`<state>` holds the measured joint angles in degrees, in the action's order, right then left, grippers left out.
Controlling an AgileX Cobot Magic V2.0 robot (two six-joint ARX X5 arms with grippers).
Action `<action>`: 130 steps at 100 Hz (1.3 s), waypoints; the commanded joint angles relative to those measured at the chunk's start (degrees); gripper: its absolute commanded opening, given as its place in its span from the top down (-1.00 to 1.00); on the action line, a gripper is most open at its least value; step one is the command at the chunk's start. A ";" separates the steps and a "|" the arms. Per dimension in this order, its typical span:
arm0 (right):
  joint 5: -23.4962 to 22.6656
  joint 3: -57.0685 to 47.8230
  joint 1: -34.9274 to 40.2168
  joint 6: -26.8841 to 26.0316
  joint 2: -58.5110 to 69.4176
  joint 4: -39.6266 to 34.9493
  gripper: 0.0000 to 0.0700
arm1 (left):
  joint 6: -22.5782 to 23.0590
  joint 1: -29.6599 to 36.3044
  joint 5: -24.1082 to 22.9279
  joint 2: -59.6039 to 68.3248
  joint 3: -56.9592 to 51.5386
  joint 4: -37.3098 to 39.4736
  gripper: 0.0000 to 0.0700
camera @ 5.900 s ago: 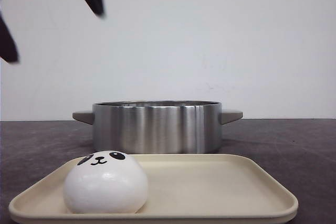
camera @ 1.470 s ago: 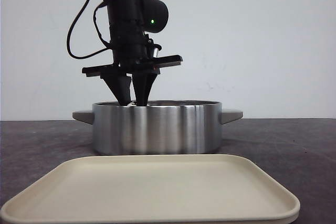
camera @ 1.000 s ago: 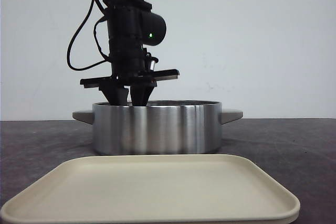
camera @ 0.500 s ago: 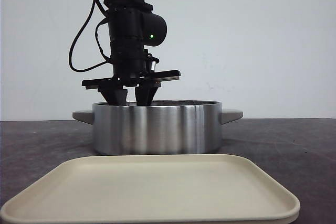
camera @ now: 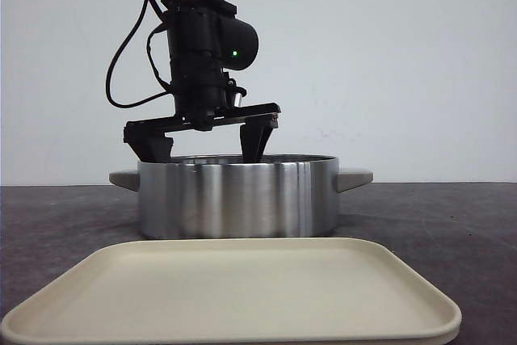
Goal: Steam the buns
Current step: 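Lower the bun into the pot beside the others and open the left gripper, then raise the left gripper out of the pot and away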
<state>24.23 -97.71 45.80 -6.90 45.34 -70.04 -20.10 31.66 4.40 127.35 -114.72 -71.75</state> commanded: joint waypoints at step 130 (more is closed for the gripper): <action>1.18 23.32 0.61 5.90 -4.39 25.24 1.00 | 12.81 0.22 -6.49 -31.47 -58.31 -13.66 1.00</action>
<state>26.28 -74.63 45.80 -1.65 40.73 -47.86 -8.91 31.42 -1.54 99.66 -173.66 -81.87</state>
